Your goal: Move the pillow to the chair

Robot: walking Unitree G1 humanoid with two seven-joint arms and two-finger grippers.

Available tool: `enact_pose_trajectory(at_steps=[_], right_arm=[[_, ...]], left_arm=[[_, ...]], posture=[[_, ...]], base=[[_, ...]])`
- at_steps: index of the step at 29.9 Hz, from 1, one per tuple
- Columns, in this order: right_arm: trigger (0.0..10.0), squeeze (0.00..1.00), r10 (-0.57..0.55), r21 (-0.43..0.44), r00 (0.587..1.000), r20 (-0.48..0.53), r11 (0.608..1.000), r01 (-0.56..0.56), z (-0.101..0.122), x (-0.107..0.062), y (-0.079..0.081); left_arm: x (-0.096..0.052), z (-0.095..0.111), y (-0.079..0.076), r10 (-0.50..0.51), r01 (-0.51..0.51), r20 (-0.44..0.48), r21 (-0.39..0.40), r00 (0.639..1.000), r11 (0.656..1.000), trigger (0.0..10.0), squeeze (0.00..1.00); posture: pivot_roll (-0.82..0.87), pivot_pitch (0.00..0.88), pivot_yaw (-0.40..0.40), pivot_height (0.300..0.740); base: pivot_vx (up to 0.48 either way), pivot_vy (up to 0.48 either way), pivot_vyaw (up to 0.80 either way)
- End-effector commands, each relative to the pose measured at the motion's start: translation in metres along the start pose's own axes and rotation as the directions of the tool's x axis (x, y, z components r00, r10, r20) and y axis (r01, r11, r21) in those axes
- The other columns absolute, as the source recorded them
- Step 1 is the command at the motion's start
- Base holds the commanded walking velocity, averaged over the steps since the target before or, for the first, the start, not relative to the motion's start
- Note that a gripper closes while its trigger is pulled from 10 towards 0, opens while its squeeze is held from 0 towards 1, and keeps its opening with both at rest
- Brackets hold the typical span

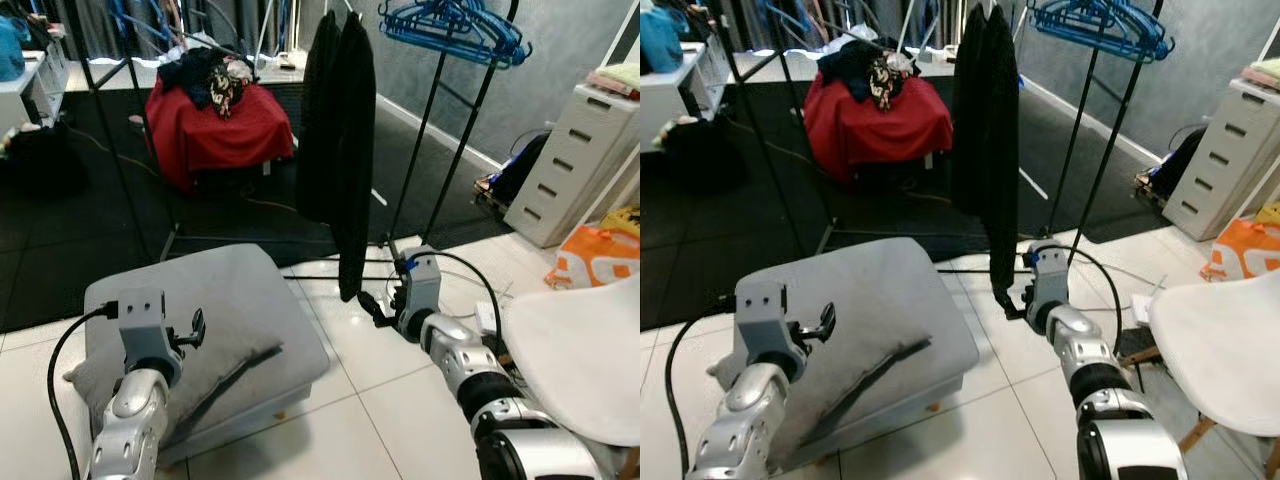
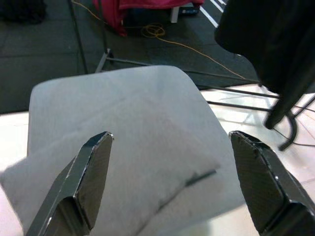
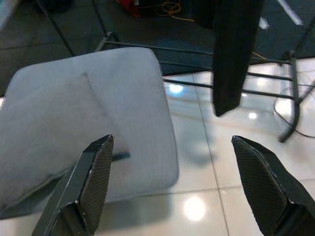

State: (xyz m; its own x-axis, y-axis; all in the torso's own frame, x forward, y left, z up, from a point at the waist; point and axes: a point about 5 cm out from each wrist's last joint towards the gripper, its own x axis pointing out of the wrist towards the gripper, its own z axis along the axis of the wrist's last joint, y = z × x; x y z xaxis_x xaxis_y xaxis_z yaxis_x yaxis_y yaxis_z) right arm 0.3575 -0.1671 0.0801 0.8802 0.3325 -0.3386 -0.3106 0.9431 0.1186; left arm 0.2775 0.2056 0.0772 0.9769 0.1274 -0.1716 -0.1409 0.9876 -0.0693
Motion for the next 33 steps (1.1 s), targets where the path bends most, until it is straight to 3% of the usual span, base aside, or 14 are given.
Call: enact_pose_trajectory(at_steps=[1,2,3,6,7,10,24,29,33], right_arm=[[10.0,0.0,0.019,0.006,1.0,0.006,1.0,-0.019,0.004,0.0,0.001],[10.0,0.0,0.019,0.006,1.0,0.006,1.0,-0.019,0.004,0.0,0.001],[10.0,0.0,0.09,-0.026,0.996,0.016,0.996,-0.089,0.005,0.002,0.01],[10.0,0.0,0.09,-0.026,0.996,0.016,0.996,-0.089,0.005,0.002,0.01],[10.0,0.0,0.154,-0.087,0.988,0.015,0.984,-0.152,0.006,0.003,0.019],[10.0,0.0,0.201,-0.121,0.979,0.02,0.973,-0.197,0.008,0.004,0.026],[10.0,0.0,0.289,-0.149,0.957,0.008,0.947,-0.284,0.007,0.001,0.034],[10.0,0.0,0.404,-0.195,0.915,-0.012,0.896,-0.398,0.002,-0.003,0.056],[10.0,0.0,0.39,-0.203,0.92,-0.03,0.899,-0.388,0.001,-0.005,0.052]], left_arm=[[0.0,-0.003,0.005,0.02,-0.019,-0.022,0.019,1.0,1.0,10.0,0.0],[0.0,-0.003,0.005,0.02,-0.019,-0.022,0.019,1.0,1.0,10.0,0.0],[-0.002,-0.008,0.016,0.083,-0.08,-0.057,0.05,0.995,0.996,10.0,0.0],[-0.002,-0.008,0.016,0.083,-0.08,-0.057,0.05,0.995,0.996,10.0,0.0],[-0.003,-0.011,0.024,0.141,-0.135,-0.078,0.071,0.987,0.988,10.0,0.0],[-0.005,-0.013,0.029,0.175,-0.168,-0.092,0.08,0.98,0.983,10.0,0.0],[-0.008,-0.017,0.02,0.161,-0.143,-0.115,0.15,0.98,0.978,10.0,0.0],[-0.022,-0.013,0.014,0.132,-0.113,-0.097,0.182,0.987,0.977,10.0,0.0],[-0.03,-0.011,0.011,0.118,-0.1,-0.095,0.174,0.989,0.98,10.0,0.0]], posture=[[-0.18,0.0,-0.063,0.74],[-0.18,0.0,-0.063,0.74],[-0.18,0.0,-0.062,0.74],[-0.18,0.0,-0.062,0.74],[-0.18,0.0,-0.062,0.74],[-0.17,0.0,-0.061,0.74],[-0.17,0.0,-0.052,0.74],[-0.16,0.0,-0.062,0.74],[-0.15,0.0,-0.061,0.74]], base=[[0.379,0.0,0.0],[0.379,0.0,0.0],[0.364,0.0,0.0],[0.364,0.0,0.0],[0.0,0.0,0.0],[0.0,0.0,0.21],[0.0,0.0,0.76],[0.0,0.0,0.8],[0.0,0.0,0.8]])
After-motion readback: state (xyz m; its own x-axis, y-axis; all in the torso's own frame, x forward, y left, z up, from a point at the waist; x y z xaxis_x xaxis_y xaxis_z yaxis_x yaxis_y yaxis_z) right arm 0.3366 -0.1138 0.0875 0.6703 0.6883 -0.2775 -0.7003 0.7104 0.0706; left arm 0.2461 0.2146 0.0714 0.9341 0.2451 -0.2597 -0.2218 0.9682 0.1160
